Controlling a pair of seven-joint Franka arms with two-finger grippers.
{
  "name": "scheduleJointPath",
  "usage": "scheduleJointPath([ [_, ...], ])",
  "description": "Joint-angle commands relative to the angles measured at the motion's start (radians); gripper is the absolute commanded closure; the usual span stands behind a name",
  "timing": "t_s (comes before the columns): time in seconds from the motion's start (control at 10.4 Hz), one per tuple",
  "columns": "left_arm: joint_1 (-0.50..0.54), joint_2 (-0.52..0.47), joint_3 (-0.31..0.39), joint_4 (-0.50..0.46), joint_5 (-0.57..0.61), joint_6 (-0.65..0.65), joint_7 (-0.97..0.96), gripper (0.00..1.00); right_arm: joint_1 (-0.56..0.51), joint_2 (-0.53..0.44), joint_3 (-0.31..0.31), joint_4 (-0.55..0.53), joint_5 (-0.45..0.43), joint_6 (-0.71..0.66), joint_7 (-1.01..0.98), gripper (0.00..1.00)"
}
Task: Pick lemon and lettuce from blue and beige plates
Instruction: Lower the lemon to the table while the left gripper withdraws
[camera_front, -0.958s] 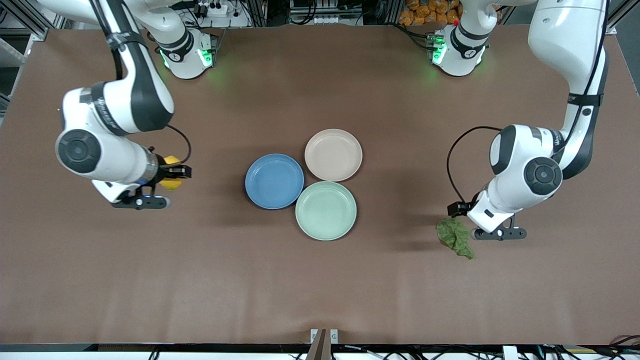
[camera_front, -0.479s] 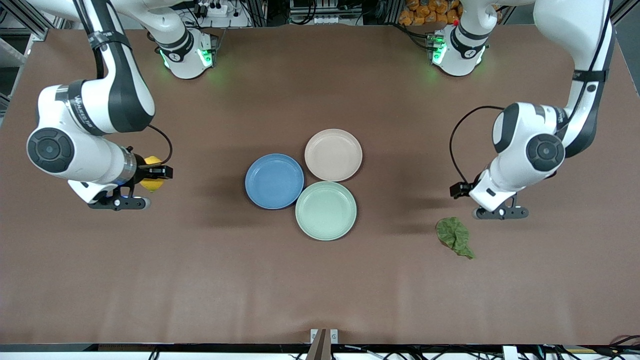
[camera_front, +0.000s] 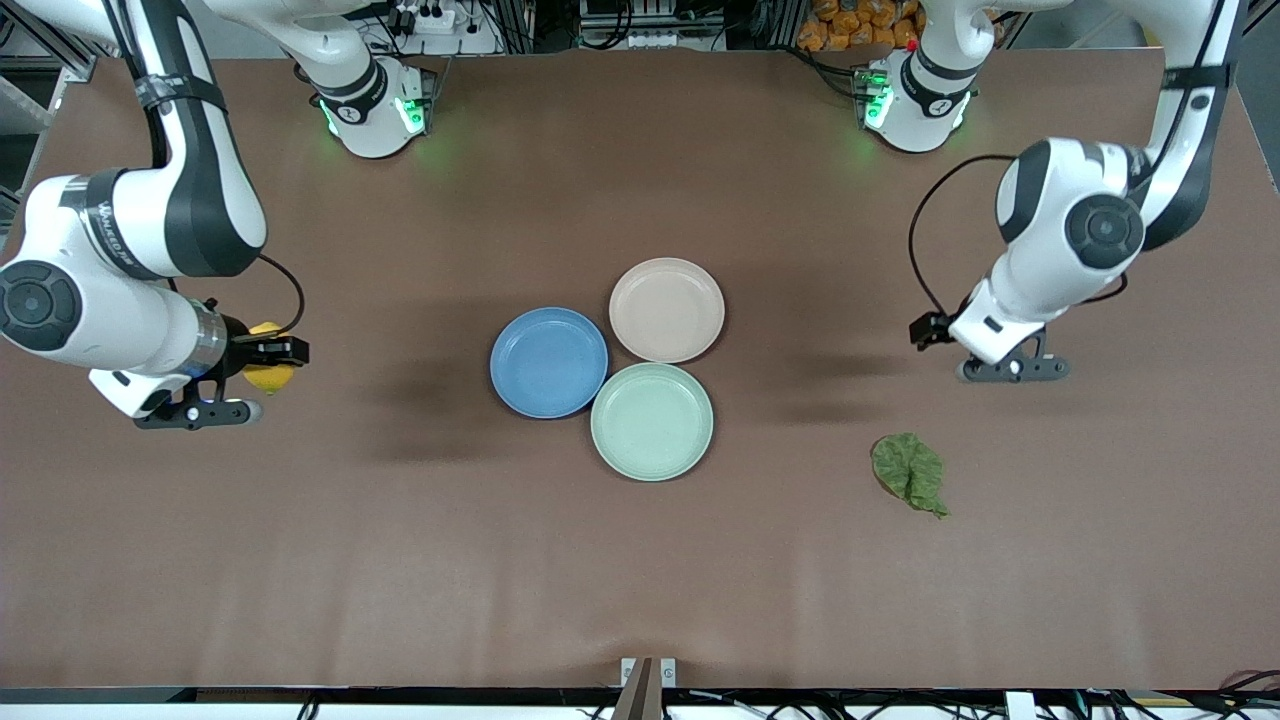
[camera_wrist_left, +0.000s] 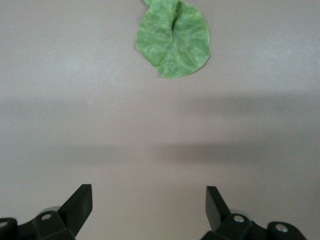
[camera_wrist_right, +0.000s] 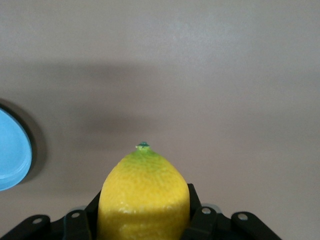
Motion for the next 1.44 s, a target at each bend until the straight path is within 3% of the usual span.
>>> scheduleJointPath([
  [0.0, 0.01, -0.053, -0.011, -0.03, -0.016, -0.024, 0.002, 0.0, -0.019, -0.054, 0.015, -0.11, -0.017, 0.088, -0.011, 0.76],
  [0.58, 0.007, -0.049, -0.013, 0.173, -0.016, -0.046, 0.001, 0.0, -0.045, -0.08, 0.015, -0.333, -0.034, 0.366, -0.013, 0.76],
  [0.96, -0.004, -0.045, -0.014, 0.338, -0.014, -0.225, 0.03, 0.0, -0.072, -0.062, 0.015, -0.483, -0.034, 0.599, -0.013, 0.76],
  [1.34, 0.004, -0.047, -0.029, 0.46, -0.014, -0.38, 0.032, 0.0, -0.085, -0.015, 0.015, -0.552, -0.034, 0.758, -0.013, 0.76],
])
